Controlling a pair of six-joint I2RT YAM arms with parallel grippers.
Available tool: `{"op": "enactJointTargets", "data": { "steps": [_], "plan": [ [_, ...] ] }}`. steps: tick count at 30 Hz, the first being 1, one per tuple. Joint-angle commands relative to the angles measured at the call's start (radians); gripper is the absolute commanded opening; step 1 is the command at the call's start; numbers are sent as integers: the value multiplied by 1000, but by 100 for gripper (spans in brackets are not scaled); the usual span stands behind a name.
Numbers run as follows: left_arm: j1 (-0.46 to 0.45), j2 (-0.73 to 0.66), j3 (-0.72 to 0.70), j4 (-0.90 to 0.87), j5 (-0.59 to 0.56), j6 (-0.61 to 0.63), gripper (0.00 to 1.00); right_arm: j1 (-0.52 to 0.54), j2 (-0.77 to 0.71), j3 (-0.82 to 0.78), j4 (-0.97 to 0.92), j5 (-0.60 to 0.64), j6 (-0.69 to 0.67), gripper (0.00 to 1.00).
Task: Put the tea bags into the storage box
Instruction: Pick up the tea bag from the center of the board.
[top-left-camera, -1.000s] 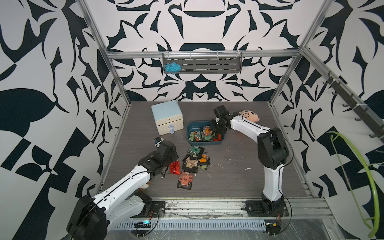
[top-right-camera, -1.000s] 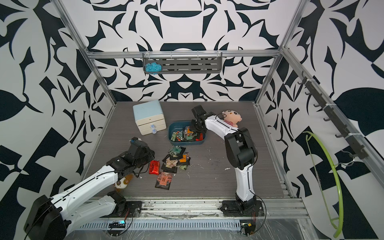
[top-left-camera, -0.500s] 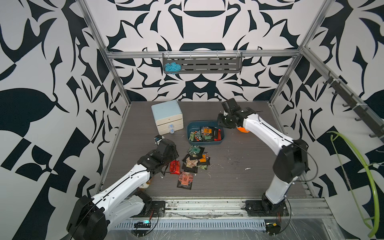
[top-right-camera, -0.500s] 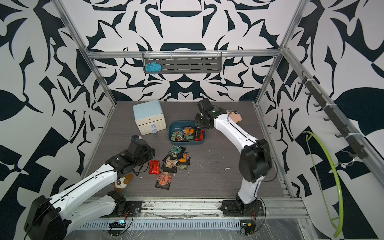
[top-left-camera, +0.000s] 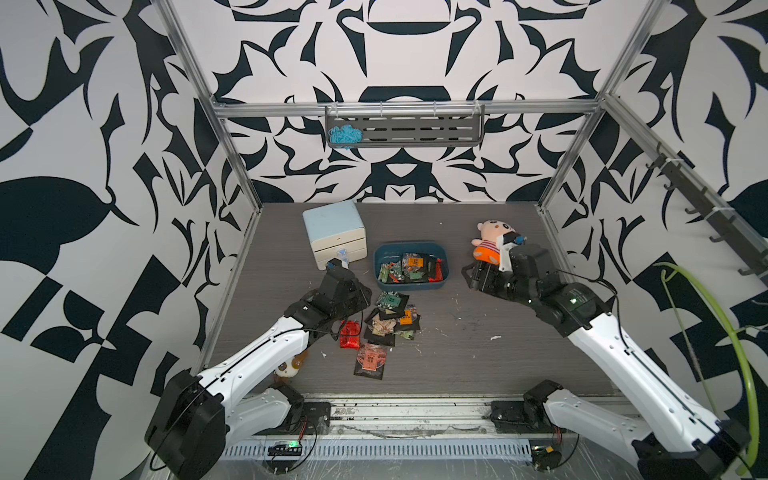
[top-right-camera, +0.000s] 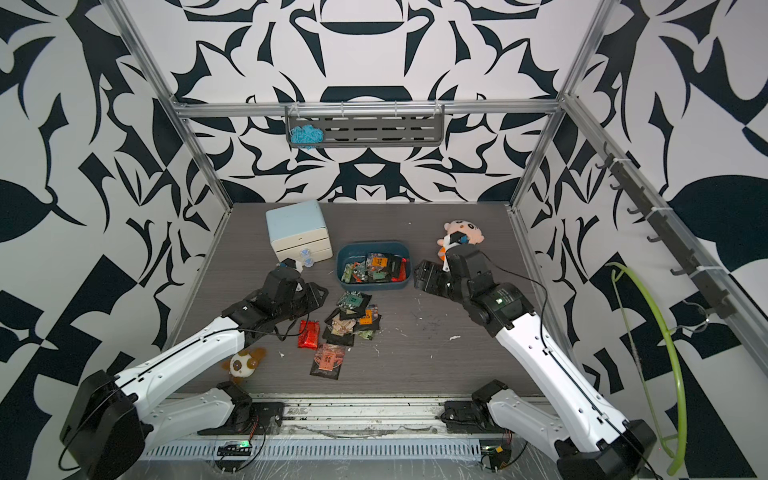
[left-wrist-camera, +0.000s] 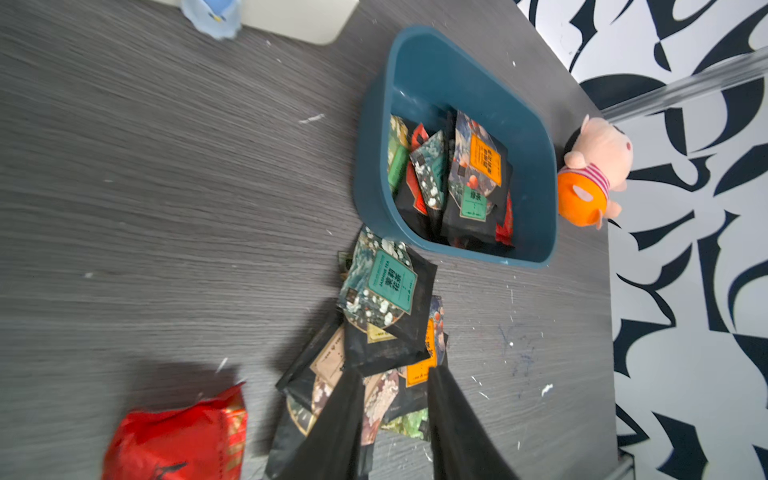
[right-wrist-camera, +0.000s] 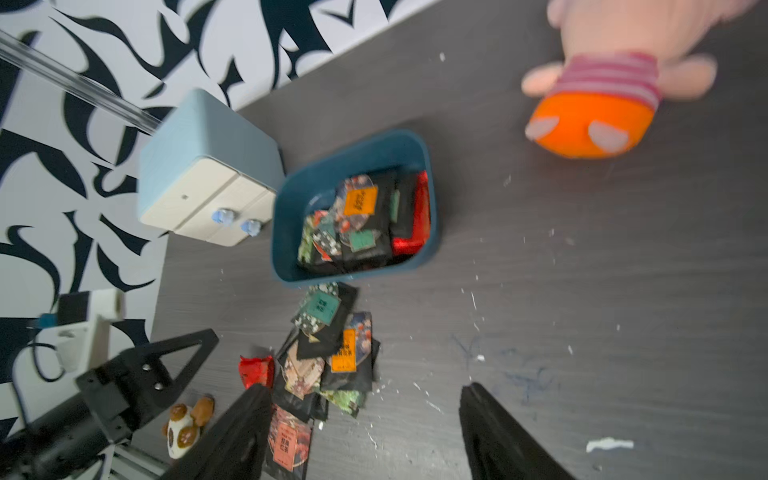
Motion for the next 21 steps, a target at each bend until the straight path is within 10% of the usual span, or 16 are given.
{"op": "enactJointTargets", "data": {
  "steps": [1, 21],
  "plan": [
    [2, 10, -31, 73, 57, -13, 34, 12, -16, -113, 72, -64, 60, 77],
    [-114, 262, 1, 105, 74, -95, 25, 291, 471, -235, 549, -79, 192, 52]
  ]
}}
